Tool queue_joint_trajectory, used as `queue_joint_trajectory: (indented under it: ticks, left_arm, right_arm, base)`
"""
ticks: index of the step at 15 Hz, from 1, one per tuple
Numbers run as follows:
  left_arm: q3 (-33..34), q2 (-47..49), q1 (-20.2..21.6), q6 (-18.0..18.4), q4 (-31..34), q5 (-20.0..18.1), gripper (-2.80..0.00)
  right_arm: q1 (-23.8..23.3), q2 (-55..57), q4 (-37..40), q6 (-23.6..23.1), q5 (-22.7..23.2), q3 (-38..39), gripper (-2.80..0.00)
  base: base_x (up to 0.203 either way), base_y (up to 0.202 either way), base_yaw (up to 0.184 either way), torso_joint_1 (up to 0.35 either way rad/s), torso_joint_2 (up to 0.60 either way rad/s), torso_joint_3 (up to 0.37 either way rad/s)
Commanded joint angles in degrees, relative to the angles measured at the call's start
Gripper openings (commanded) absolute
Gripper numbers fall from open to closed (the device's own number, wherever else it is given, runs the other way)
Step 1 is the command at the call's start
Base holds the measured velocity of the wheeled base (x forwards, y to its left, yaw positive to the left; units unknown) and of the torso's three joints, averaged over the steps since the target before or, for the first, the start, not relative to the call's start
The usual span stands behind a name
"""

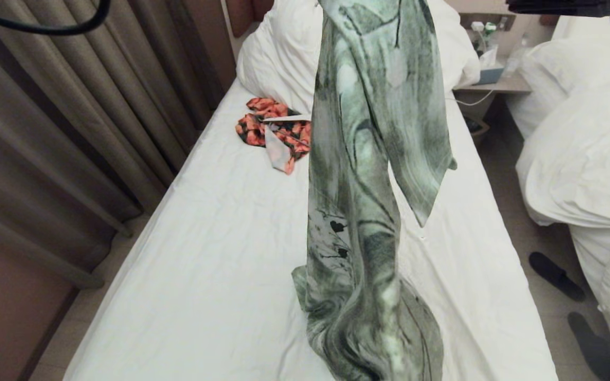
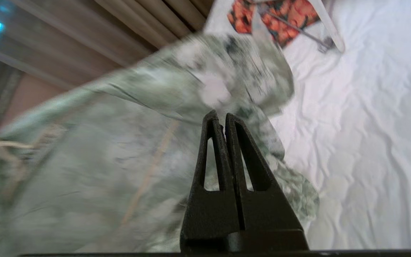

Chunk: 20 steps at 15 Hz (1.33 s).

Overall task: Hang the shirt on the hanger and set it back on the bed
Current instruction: Take the clothes hanger out of the clothes

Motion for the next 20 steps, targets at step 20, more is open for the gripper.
queue_joint_trajectory:
  ticks: [20]
  left_arm:
    - [-0.49, -0.23, 0.31, 0.44, -1.41, 0.04, -2.80]
  right_arm:
    - [8.88, 10.59, -14.69, 13.37, 6.28, -0.74, -2.80]
  base:
    - [0.000, 0.000, 0.000, 0.000, 0.00, 0.000]
